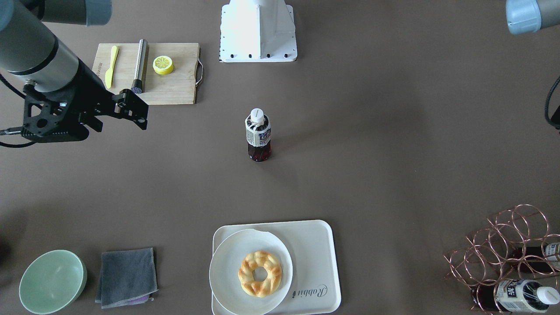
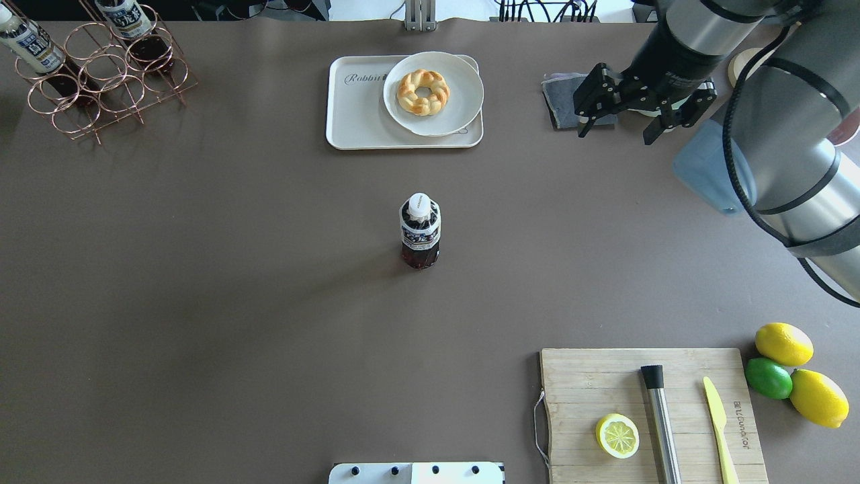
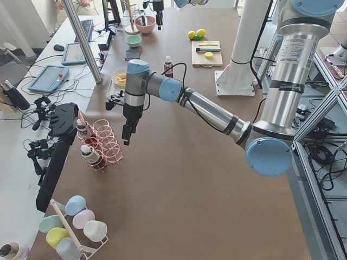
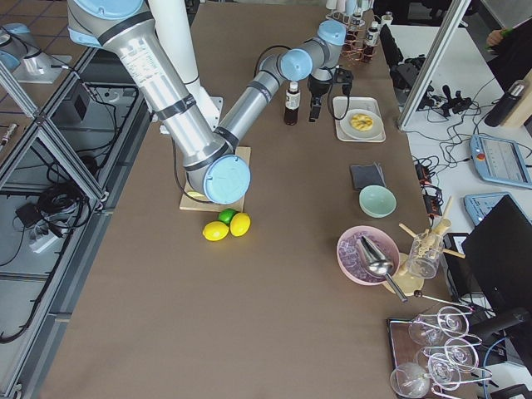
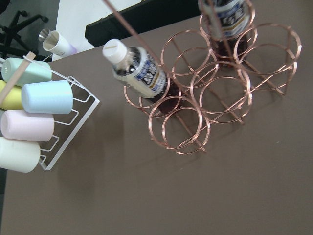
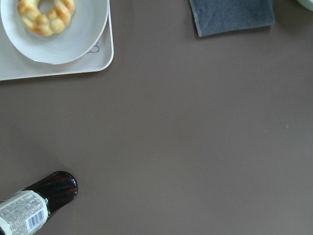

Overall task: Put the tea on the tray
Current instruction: 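Lower the right gripper around the tea bottle's neck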

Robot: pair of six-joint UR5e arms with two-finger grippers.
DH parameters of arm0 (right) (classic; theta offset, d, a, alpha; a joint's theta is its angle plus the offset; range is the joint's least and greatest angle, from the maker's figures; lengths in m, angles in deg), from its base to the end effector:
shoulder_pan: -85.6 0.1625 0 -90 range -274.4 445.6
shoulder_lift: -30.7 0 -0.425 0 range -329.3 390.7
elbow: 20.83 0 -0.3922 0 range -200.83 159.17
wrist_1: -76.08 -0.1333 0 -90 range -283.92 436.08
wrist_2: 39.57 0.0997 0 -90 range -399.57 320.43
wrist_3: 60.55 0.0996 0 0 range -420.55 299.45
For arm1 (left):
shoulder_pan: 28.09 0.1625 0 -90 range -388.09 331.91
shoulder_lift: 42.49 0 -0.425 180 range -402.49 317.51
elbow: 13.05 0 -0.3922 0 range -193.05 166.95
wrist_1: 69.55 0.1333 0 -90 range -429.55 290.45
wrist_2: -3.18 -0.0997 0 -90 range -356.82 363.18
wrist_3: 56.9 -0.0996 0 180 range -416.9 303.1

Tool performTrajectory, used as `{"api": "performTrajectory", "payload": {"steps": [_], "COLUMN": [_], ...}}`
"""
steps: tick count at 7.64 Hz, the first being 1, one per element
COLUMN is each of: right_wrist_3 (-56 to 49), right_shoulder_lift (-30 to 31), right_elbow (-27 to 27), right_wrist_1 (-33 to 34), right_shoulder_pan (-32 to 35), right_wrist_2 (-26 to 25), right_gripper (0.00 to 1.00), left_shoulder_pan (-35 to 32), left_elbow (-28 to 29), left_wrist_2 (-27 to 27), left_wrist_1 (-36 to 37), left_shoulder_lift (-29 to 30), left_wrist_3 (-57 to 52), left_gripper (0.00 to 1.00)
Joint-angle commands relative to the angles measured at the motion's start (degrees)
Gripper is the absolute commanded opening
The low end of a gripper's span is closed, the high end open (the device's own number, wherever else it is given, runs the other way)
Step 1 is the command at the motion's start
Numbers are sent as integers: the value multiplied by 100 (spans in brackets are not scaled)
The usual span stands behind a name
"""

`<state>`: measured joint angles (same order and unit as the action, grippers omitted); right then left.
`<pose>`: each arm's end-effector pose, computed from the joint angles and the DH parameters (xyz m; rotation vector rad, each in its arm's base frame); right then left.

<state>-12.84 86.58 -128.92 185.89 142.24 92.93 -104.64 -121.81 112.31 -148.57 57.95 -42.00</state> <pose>-0.2760 -0.5393 0.2130 -0.0591 -0.8969 0.0237 0.0285 -0.5520 0.4473 0.2243 0.3981 0.0282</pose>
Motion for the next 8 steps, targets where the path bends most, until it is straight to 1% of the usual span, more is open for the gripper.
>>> {"api": "performTrajectory", "payload": {"steps": [1,2,4,5,6,7,8], "right_wrist_3": [992,1369,1881,2170,2460,2541,2594], "right_shoulder_lift": [-481,-630,-902,-1095,-1228,-1255,-1325], "right_elbow": [7,-1,-1,7,16,16,42], "right_wrist_1": [14,14,14,14,14,14,14], "right_shoulder_pan": [-765,-950,-1486,-1784,-2022,-2129,-2243], "right_wrist_2": [-383,-427,-890,-1284,-1541,-1587,-1744], "right_gripper": [100,100,100,100,100,100,100], "left_shoulder_pan": [-921,-1045,-1003,-1003,-1037,-1081,-1160], "left_elbow": [870,1187,1357,1349,1349,1331,1340], "left_wrist_2": [1324,1400,1400,1566,1889,1927,1928], "left_wrist_1": [-1711,-2200,-2048,-1568,-711,-450,-421], "left_shoulder_lift": [-838,-946,-921,-764,-389,-306,-297], "left_wrist_3": [-1354,-1376,-1376,-1376,-1376,-1385,-1393], "left_gripper": [98,98,98,98,98,98,98]}}
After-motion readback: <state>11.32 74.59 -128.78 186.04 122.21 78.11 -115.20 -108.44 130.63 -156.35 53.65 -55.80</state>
